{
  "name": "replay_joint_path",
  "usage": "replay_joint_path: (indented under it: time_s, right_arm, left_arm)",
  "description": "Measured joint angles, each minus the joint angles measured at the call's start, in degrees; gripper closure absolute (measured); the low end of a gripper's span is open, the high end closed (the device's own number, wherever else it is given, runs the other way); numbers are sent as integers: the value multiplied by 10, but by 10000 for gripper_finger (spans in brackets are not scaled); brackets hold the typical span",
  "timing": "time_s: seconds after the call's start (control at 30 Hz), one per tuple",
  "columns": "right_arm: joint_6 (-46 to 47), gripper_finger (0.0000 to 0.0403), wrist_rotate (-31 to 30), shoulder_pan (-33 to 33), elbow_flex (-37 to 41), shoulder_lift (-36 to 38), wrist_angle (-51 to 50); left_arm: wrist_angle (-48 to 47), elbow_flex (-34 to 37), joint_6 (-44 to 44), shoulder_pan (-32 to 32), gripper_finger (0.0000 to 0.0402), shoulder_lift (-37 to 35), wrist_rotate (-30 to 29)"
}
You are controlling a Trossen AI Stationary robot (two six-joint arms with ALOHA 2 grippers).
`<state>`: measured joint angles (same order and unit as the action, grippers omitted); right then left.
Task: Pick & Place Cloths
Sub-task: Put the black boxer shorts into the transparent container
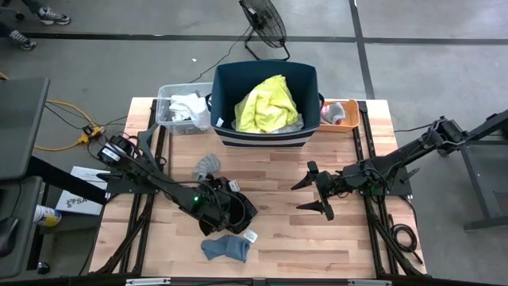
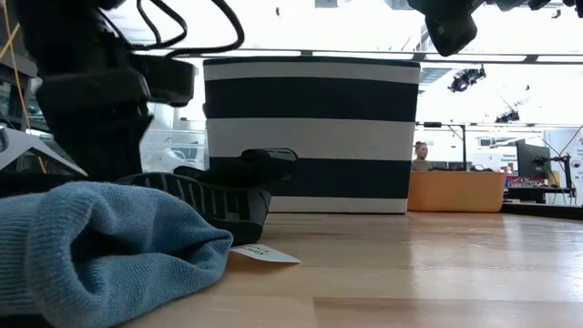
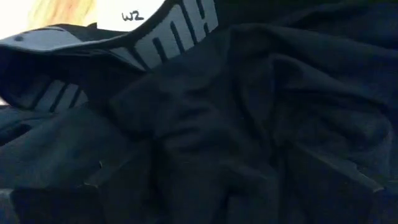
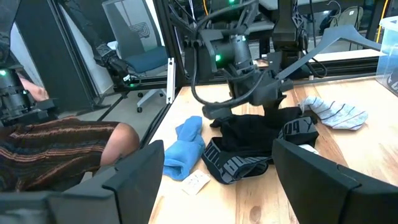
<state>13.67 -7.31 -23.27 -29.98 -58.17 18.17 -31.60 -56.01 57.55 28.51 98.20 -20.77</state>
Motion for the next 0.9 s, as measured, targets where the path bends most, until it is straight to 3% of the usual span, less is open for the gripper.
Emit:
replay_joint_path:
  time_s: [0.47, 0.63, 0.9]
  right_arm:
    - [0, 111, 0, 0, 0, 0, 0]
    - [0, 111, 0, 0, 0, 0, 0]
    - [0, 111, 0, 0, 0, 0, 0]
  left_arm:
    - [7, -1, 2, 0, 63, 29, -44]
    - [4, 0, 11, 0, 125, 29, -55]
    - [6, 0, 26, 0, 282, 29, -48]
